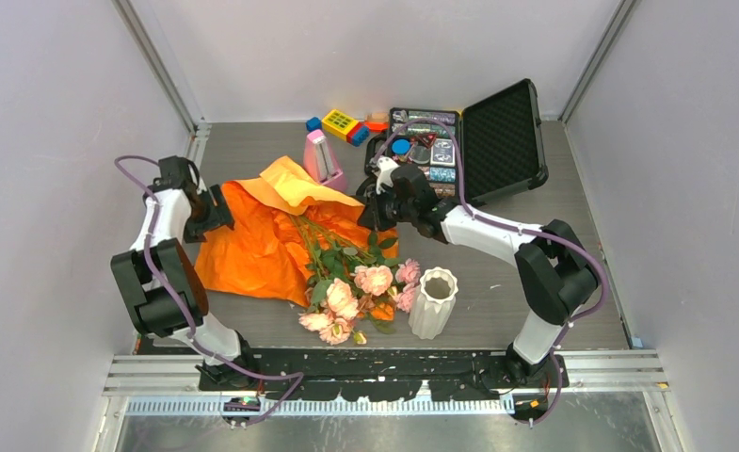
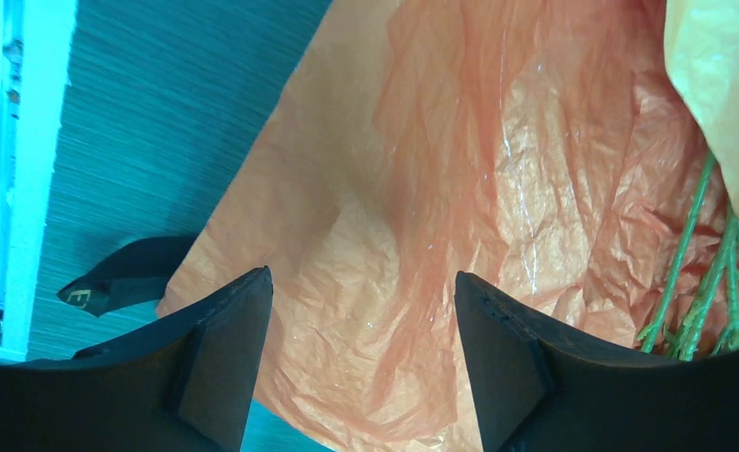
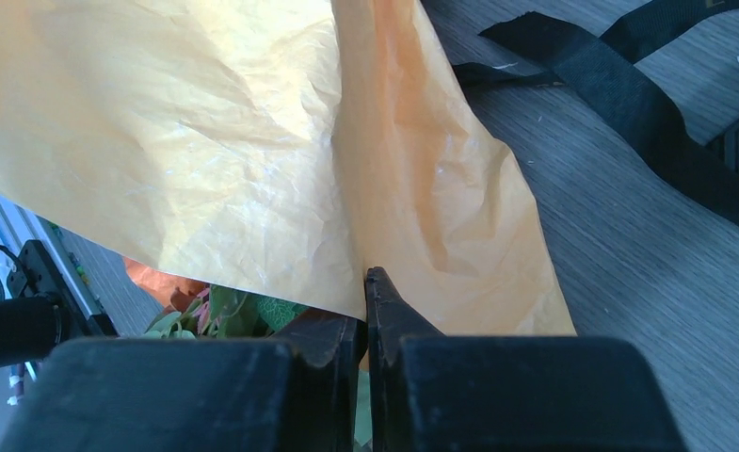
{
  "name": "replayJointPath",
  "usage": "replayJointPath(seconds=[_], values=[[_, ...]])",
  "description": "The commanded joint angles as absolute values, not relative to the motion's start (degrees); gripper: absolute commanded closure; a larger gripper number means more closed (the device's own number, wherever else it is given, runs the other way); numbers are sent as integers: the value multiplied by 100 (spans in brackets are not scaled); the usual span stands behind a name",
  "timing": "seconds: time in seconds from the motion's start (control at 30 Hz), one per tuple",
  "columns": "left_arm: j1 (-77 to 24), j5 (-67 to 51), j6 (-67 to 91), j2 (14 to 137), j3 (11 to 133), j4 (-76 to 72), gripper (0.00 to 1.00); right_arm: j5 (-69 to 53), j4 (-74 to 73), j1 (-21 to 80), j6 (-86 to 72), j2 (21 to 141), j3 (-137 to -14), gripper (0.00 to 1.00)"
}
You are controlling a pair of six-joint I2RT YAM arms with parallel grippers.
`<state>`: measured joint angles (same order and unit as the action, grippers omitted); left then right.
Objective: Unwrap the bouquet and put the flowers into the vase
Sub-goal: Unfold the wrapping paper at the center of the board.
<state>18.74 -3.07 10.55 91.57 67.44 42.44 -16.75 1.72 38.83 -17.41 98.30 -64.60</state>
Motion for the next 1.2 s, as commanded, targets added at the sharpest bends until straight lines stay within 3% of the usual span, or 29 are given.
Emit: replayJointPath(seconds=[0.0,0.3,0.43,0.5,0.67,0.97,1.17], values=[[1863,-61,1113,9196,7145,3973,25,-1598,422,3894,-1652,9791,-6675,90],[1868,-186,983,10106,7804,4011,20,-1539,413,3891,-1617,9680,-6561,90],[1864,-52,903,10417,7969,4054,23,-1538,417,3891,-1615,9666,-6548,90],[1863,-51,865,10536,8025,4100,29,-1546,421,3893,-1621,9667,-6548,90],[1863,214,773,10605,8078,4203,57,-1556,438,3894,-1641,9699,-6541,90],[1859,493,355,10735,8158,4401,98,-1262,440,3893,-1790,9485,-6554,96],[1879,1120,208,10839,8220,4620,100,-921,347,3894,-1821,9414,-6612,100]])
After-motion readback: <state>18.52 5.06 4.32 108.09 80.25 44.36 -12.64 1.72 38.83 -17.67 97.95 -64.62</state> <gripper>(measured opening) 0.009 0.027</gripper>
